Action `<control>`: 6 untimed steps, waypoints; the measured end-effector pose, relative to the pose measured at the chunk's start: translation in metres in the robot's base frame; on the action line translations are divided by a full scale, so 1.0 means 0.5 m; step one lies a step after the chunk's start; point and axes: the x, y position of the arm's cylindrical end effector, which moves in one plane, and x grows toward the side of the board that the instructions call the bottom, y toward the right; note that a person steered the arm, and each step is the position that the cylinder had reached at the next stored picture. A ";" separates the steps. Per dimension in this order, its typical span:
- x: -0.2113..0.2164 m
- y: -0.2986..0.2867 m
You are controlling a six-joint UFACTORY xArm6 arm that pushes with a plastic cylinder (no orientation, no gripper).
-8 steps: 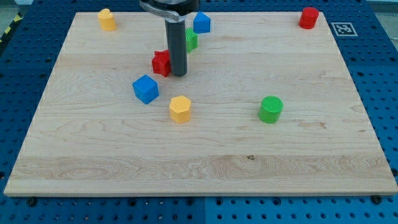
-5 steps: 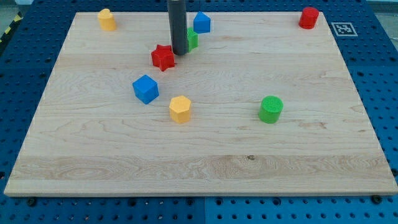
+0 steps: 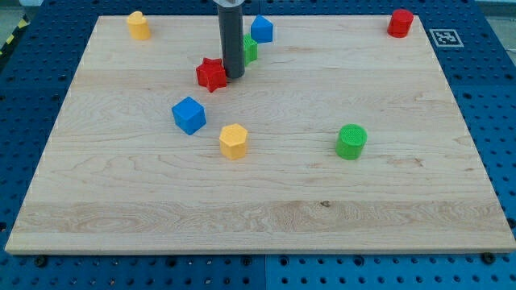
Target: Move the red star towards the center left
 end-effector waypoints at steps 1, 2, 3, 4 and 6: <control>0.000 -0.001; 0.000 -0.015; 0.011 -0.035; 0.033 -0.055; 0.040 -0.149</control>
